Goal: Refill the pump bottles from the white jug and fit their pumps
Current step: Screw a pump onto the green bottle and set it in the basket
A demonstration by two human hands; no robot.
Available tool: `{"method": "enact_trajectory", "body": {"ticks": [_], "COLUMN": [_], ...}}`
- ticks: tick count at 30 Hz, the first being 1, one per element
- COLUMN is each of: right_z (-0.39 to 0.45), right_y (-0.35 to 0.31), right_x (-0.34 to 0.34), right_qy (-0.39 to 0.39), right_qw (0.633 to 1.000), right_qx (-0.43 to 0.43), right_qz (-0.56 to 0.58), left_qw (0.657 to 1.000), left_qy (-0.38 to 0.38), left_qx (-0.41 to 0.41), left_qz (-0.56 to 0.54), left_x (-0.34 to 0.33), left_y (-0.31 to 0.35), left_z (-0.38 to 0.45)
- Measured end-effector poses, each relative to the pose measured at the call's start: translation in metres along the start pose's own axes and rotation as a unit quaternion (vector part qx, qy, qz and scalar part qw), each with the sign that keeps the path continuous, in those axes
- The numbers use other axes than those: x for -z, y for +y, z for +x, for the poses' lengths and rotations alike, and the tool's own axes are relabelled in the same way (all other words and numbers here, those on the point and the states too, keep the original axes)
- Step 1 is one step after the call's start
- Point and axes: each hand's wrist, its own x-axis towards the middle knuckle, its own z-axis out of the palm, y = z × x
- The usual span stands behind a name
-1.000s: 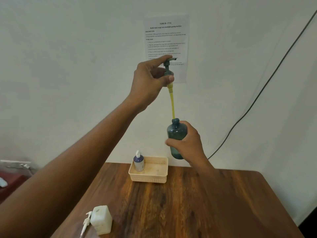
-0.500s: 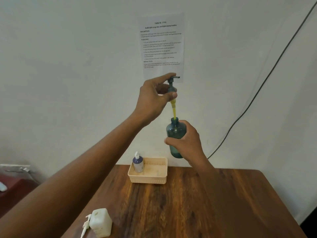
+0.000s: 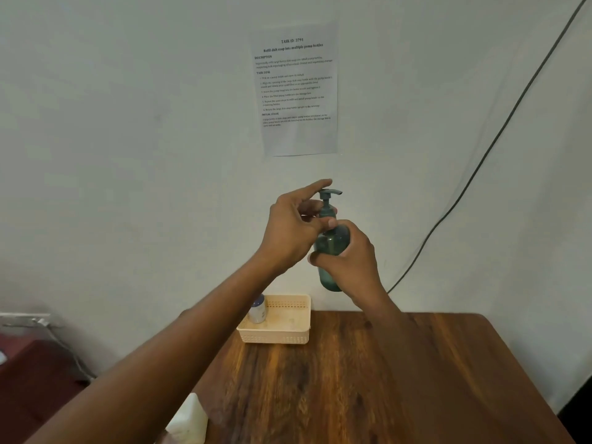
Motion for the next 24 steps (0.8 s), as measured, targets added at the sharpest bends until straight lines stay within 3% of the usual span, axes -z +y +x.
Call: {"method": "enact_trajectory", "body": {"ticks": [7, 13, 24], "right_z": [-0.001, 0.001, -0.002], "right_y": [0.002, -0.003, -0.002], "right_x": [-0.003, -0.006, -0.002], "right_qy": [0.006, 0.007, -0.001], "right_qw": [1.0, 1.0, 0.999], "right_qx": [-0.008, -0.009, -0.028], "right_qz": [-0.002, -0.001, 0.029], "left_qw": [0.999, 0.998, 0.989], "left_qy": [-0.014, 0.049, -0.1], "left_qx": [0.024, 0.027, 0.059], "left_qz": [0.03, 0.009, -0.088], "left_x": [0.004, -0.002, 0.018], "left_y": [-0.004, 0.001, 0.0], "left_z": [0.006, 0.008, 0.016]}}
